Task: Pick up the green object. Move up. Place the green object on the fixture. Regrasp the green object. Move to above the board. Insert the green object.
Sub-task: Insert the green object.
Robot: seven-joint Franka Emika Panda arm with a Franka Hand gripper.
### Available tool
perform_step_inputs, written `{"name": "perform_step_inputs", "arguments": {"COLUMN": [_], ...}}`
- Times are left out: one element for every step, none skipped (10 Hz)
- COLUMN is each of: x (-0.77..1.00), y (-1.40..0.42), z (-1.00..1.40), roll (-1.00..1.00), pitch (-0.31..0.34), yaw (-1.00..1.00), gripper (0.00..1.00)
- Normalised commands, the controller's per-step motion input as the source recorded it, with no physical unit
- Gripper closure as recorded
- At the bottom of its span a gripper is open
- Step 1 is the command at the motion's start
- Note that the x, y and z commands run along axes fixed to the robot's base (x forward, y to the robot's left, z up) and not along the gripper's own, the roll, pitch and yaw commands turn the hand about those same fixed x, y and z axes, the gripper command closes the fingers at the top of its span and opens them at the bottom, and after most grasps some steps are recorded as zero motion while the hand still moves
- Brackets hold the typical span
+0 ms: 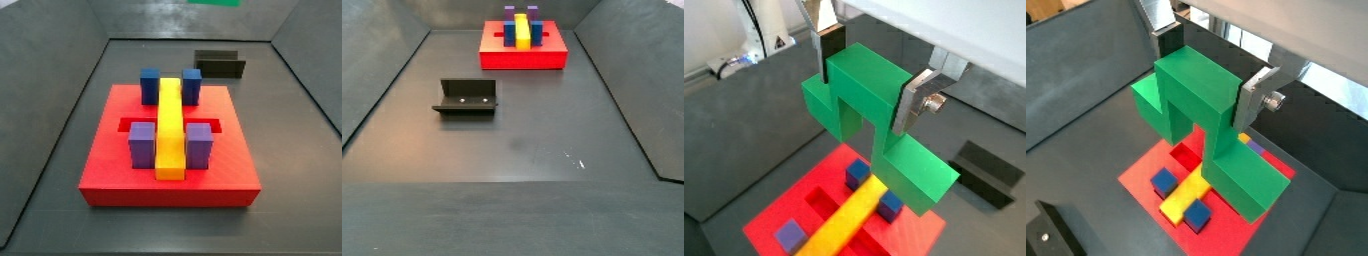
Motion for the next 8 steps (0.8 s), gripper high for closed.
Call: {"name": "perform_step_inputs", "arguments": {"x": [0.14, 0.12, 0.15, 0.15, 0.21, 0.15, 0.17, 0.18], "y": [0.0, -0.05, -0.02, 0.0, 0.0, 0.0, -0.07, -0.18], "z": [-0.17, -0.29, -0.29, -0.32, -0.25, -0.35, -0.48, -0.61], "roll": [-0.37, -0.28, -0.25, -0.35, -0.38, -0.33, -0.23, -0.15], "pitch": [-0.229, -0.223, -0.169, -0.173, -0.16, -0.144, -0.154, -0.203], "yaw": [-0.05, 0.0, 0.0, 0.13, 0.23, 0.26, 0.26, 0.14], "gripper": [1.0, 1.0, 1.0, 1.0, 1.0, 1.0, 1.0, 1.0]}}
